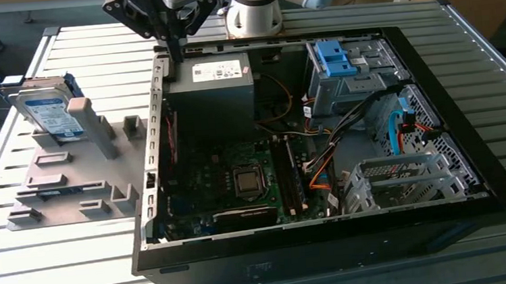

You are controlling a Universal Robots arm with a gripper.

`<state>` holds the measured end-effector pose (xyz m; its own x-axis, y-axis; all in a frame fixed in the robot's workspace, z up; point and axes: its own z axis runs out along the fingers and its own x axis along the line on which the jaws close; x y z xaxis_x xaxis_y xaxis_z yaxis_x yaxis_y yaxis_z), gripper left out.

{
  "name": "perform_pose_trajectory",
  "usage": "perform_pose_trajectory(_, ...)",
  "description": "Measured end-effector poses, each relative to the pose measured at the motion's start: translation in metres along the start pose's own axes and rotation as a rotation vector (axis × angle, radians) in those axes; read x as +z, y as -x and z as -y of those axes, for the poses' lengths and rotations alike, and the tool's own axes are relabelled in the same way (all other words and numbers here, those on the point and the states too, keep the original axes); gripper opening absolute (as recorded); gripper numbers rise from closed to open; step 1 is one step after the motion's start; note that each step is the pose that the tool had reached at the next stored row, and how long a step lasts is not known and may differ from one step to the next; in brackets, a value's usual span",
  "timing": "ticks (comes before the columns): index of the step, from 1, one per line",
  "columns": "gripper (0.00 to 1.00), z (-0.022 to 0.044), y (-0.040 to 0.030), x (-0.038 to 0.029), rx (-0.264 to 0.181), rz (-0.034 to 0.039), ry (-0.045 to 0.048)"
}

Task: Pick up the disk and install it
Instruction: 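Reach for the disk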

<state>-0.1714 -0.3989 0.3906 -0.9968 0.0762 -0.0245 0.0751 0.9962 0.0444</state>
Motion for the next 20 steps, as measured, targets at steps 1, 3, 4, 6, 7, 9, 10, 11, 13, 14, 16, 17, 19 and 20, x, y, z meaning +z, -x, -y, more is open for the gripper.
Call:
perform_pose_trajectory(1, 0.11, 0.0000, -0.0002, 0.0000, 0.000, 0.0000, 0.0000)
perform_pose_trajectory(3, 0.11, 0.0001, -0.0007, 0.0000, 0.000, 0.0000, 0.0000)
perform_pose_trajectory(4, 0.11, 0.0001, -0.0010, 0.0000, 0.000, 0.0000, 0.0000)
perform_pose_trajectory(6, 0.11, 0.0001, -0.0014, 0.0000, 0.000, 0.0000, 0.0000)
perform_pose_trajectory(7, 0.11, 0.0001, -0.0016, 0.0000, 0.000, 0.0000, 0.0000)
perform_pose_trajectory(9, 0.11, 0.0002, -0.0021, 0.0000, 0.000, -0.0001, 0.0000)
perform_pose_trajectory(10, 0.11, 0.0002, -0.0023, 0.0001, 0.000, 0.0000, 0.0000)
perform_pose_trajectory(11, 0.11, 0.0002, -0.0026, 0.0001, 0.000, 0.0000, 0.0000)
perform_pose_trajectory(13, 0.11, 0.0002, -0.0031, 0.0001, 0.000, 0.0000, 0.0000)
perform_pose_trajectory(14, 0.11, 0.0003, -0.0034, 0.0001, 0.000, 0.0000, 0.0000)
perform_pose_trajectory(16, 0.11, 0.0003, -0.0041, 0.0001, 0.000, 0.0000, 0.0000)
perform_pose_trajectory(17, 0.11, 0.0003, -0.0044, 0.0001, 0.000, 0.0000, 0.0000)
perform_pose_trajectory(19, 0.11, 0.0004, -0.0049, 0.0001, 0.000, 0.0000, 0.0000)
perform_pose_trajectory(20, 0.11, 0.0004, -0.0052, 0.0001, 0.000, 0.0000, 0.0000)
